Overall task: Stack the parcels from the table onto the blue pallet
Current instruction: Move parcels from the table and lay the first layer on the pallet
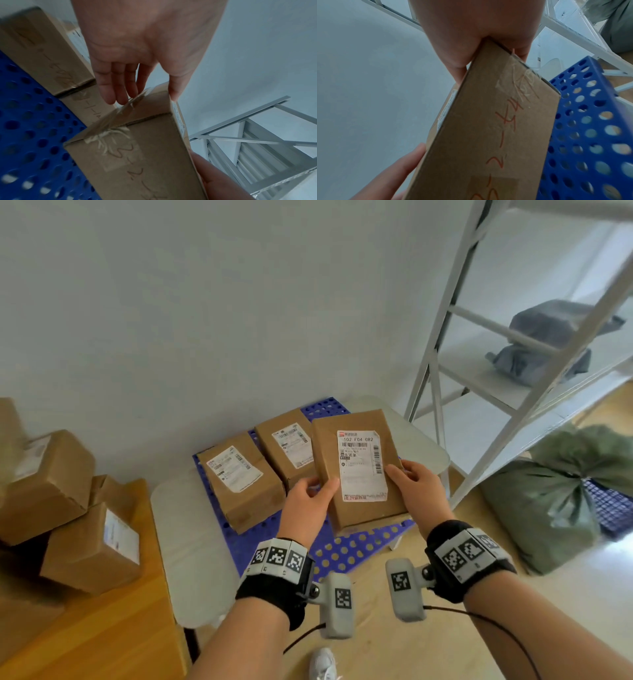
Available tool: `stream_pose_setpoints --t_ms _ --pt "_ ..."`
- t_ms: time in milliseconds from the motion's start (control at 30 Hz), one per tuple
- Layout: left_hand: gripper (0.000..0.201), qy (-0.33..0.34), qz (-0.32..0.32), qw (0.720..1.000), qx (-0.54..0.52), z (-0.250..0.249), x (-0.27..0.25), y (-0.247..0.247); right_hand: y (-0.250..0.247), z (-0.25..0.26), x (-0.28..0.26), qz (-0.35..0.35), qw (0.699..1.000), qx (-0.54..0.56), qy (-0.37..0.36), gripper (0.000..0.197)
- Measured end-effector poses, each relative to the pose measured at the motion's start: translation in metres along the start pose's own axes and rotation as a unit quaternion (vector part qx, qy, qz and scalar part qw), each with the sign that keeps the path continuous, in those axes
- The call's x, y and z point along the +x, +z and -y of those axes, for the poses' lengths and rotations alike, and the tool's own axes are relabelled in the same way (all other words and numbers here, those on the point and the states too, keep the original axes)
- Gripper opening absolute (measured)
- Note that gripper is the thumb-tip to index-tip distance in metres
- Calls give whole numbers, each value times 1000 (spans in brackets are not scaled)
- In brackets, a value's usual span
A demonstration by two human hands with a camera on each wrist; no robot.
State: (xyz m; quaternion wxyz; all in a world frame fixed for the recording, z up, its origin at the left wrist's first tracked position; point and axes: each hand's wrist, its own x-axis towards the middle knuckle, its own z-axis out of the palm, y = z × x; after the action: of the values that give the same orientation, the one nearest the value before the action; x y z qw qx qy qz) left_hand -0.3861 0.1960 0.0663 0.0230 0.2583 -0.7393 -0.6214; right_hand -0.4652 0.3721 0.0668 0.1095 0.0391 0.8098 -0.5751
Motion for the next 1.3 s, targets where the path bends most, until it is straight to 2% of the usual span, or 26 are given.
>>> stream_pose_setpoints --t_ms 100,233,333,433,533,600,667,767,900,1133,1300 --pt "38 8 10 1000 8 -12 35 8 -3 10 34 -13 1000 -6 -5 41" --pt "51 15 22 999 45 -24 76 14 -4 22 76 -27 999 -19 -4 43" --pt "42 11 17 998 60 -30 98 17 -5 29 103 -20 999 -34 -8 38" --pt "32 12 -9 997 77 -35 121 21 -3 37 136 -6 998 -53 -15 42" --pt "35 11 -50 991 127 -29 145 26 5 32 175 23 998 -56 -18 49" --pt "40 4 -78 980 184 -22 158 29 10 28 197 50 997 -58 -17 50" --pt "43 -7 -104 957 270 -13 167 33 15 23 218 72 996 -59 -12 50" --pt "48 -10 -132 927 352 0 174 36 24 14 244 97 993 -73 -6 48" --pt "51 -10 -160 911 380 13 174 44 35 2 270 127 988 -88 2 46" --pt "52 -39 -160 917 362 16 175 50 52 -14 293 193 969 -156 -7 45" --pt "50 -54 -159 918 360 11 173 54 60 -23 293 259 948 -186 -2 70"
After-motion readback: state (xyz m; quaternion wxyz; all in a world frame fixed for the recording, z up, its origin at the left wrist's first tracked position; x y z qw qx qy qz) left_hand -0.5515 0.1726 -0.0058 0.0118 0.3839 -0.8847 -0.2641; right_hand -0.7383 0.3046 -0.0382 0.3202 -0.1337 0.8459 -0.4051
